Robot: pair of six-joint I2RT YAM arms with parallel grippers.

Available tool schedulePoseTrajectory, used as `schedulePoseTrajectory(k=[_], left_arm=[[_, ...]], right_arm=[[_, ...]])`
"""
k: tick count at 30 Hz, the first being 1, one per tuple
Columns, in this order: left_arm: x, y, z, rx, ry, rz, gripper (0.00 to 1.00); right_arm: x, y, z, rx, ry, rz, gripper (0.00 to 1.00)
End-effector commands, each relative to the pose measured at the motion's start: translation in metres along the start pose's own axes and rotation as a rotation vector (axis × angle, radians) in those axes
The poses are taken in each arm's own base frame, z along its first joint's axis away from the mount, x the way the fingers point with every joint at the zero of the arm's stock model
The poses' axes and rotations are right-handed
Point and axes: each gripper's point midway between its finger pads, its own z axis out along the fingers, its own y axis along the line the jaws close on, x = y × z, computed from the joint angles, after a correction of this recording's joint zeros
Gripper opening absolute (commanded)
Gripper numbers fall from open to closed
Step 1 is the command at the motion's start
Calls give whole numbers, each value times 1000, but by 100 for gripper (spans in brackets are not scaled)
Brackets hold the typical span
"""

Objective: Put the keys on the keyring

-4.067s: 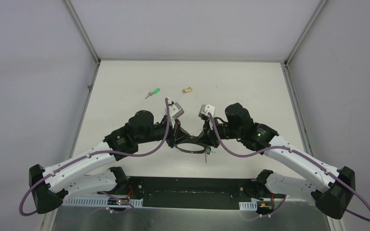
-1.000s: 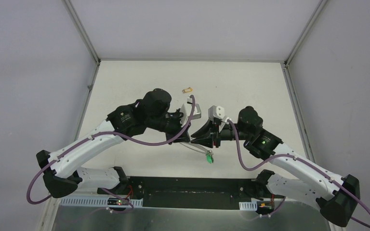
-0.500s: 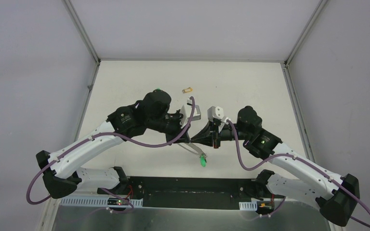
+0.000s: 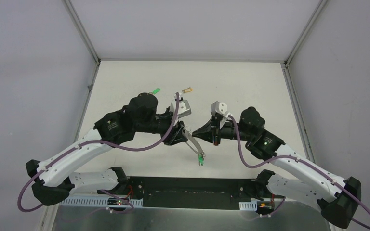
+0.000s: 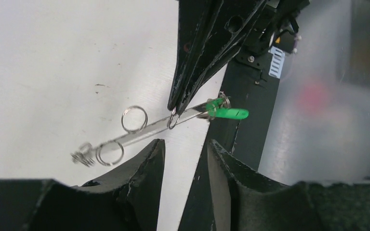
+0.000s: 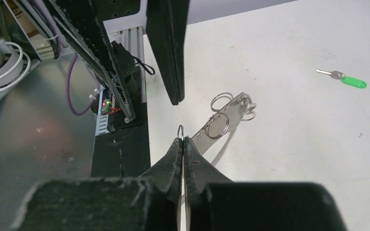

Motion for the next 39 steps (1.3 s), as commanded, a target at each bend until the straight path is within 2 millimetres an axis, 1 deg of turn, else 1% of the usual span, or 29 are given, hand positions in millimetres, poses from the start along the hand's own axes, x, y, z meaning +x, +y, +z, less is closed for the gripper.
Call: schedulePoseTrajectory(k=[1, 4, 7, 8, 11, 12, 14, 16, 19, 25, 27, 28, 30, 31, 36, 39], left_arm=[[-13, 12, -7, -103, -140, -91, 40], [-14, 9, -7, -85, -237, -125, 41], [-16, 0, -4, -18, -347, -112, 47], [-23, -3, -5, 0, -399, -100, 49], [-22, -5, -4, 25, -457, -81, 51], [-22, -5, -3, 27, -468, -74, 52], [-17, -3, -1, 22, -471, -65, 50], [-21, -4, -3, 25, -502, -42, 47], [-19, -8, -2, 54, -525, 1, 41], [-16, -7, -5, 45, -561, 22, 40], [-18, -8, -8, 49, -590, 36, 38], [-19, -9, -10, 52, -603, 42, 36], [-20, -14, -14, 71, -629, 76, 29], [-21, -16, -16, 76, -636, 90, 27], [-23, -18, -20, 77, -651, 107, 31], [-25, -20, -21, 86, -655, 117, 32]], right_arm=[[-31, -10, -4, 91, -121, 47, 0], [-43, -7, -4, 81, -190, 70, 0], [-50, -3, -5, 65, -246, 77, 0], [-52, -2, -6, 60, -261, 74, 0], [-56, 1, -7, 45, -296, 68, 0], [-58, 5, -7, 23, -307, 68, 0], [-60, 10, -8, -2, -323, 62, 0], [-61, 13, -9, -19, -334, 55, 0], [-62, 19, -10, -50, -345, 39, 0], [-63, 23, -12, -69, -356, 24, 0], [-63, 24, -12, -74, -357, 23, 0], [-63, 24, -12, -75, -357, 23, 0], [-63, 24, -12, -79, -358, 22, 0], [-63, 25, -12, -85, -358, 20, 0], [-66, 30, -12, -111, -370, 9, 0], [-66, 31, -11, -123, -365, 14, 0]])
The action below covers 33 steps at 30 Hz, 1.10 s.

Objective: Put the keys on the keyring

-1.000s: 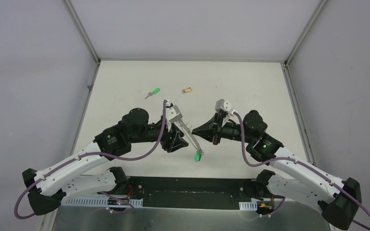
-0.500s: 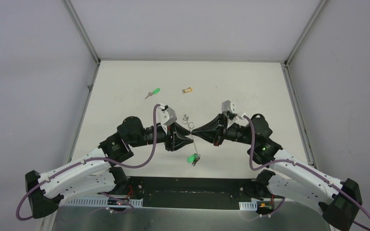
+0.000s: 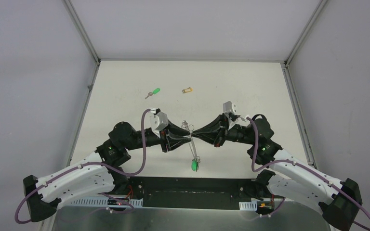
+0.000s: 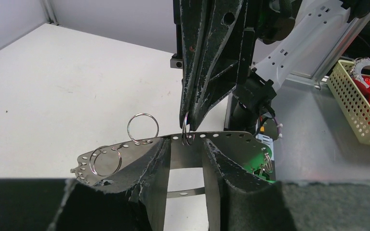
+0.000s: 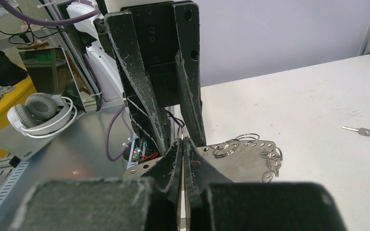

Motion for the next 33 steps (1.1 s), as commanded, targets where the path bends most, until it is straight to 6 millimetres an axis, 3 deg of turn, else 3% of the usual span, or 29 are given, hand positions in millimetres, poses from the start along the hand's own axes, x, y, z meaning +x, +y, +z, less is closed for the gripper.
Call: schedulePoseTrajectory(k=[1, 13, 21, 26, 30, 33], left_arm=[[-20, -9, 1, 54, -68, 63, 31], [-26, -10, 4, 58, -75, 52, 14], [-32, -7, 2, 29, -97, 40, 23], [-33, -9, 1, 38, -99, 43, 13], [-34, -11, 1, 47, -101, 46, 0], [-35, -11, 0, 47, -102, 46, 0]], right_arm=[[-25, 14, 1, -62, -80, -54, 0], [-21, 12, 0, -53, -70, -45, 0], [-18, 11, 1, -56, -53, -50, 0], [-17, 11, 0, -54, -48, -48, 0], [-15, 11, 0, -52, -43, -46, 0], [-15, 10, 0, -50, -39, -45, 0]])
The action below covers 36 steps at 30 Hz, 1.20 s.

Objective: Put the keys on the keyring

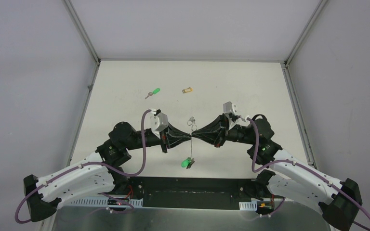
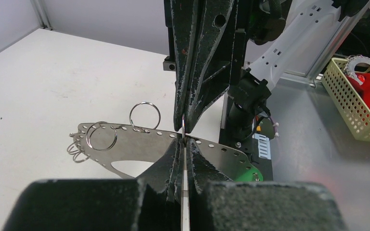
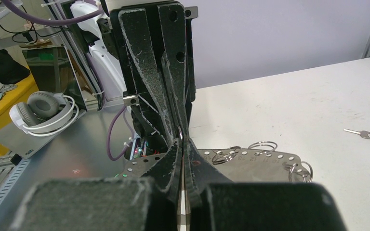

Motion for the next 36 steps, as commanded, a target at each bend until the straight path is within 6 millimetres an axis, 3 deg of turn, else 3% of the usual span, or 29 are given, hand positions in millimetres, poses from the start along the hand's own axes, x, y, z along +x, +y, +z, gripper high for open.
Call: schedulePoseTrajectory(k=[1, 4, 11, 13, 15, 21, 36], left_arm=[[-32, -6, -1, 18, -91, 36, 0], [-33, -7, -2, 14, -75, 35, 0], [-21, 4, -8, -77, 79, -12, 0], [-15, 8, -12, -111, 138, -34, 0], [-14, 11, -14, -131, 178, -41, 0], [-4, 19, -19, -199, 332, -81, 0], [-3, 26, -20, -322, 505, -230, 0]], right_arm=[[-14, 6, 1, -26, -35, -41, 0], [-13, 3, 0, -6, -32, -35, 0], [-13, 3, -2, 3, -25, -42, 69], [-11, 3, -3, 5, -16, -39, 81], [-9, 1, -3, 15, -6, -34, 87], [-6, -33, -7, 246, 12, 101, 91], [15, -27, 6, 183, 166, 193, 92]])
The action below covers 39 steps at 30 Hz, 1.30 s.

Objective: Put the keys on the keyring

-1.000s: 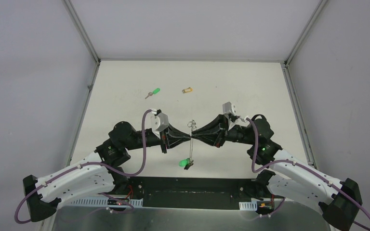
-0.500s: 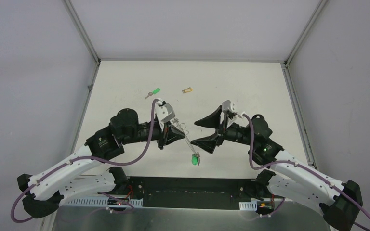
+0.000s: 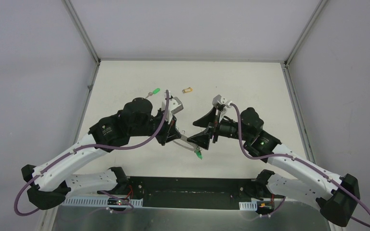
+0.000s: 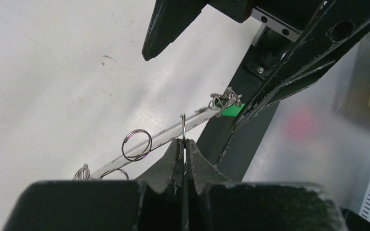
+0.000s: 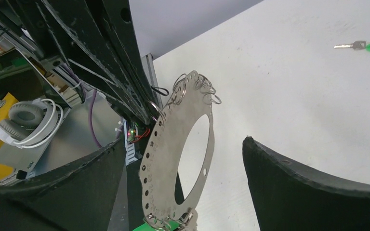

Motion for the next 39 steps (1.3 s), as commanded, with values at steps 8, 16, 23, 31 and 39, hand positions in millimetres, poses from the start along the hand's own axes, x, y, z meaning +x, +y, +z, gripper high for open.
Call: schedulePoseTrajectory(k=[8, 16, 23, 31, 39], left_arm=[[-13, -4, -19, -49, 44, -104, 0], [-6, -8, -18, -58, 110, -189, 0], [0, -6, -11, -84, 163, -245, 0], [-2, -3, -7, -107, 174, -275, 0], [1, -4, -3, -113, 187, -315, 0]], right_arm=[[-11, 16, 1, -71, -2, -31, 83], [-12, 26, 4, -134, 21, -22, 70], [2, 32, 15, -163, 98, -22, 73], [37, 21, 23, -54, 236, -109, 65], [53, 4, 24, 65, 271, -185, 34]])
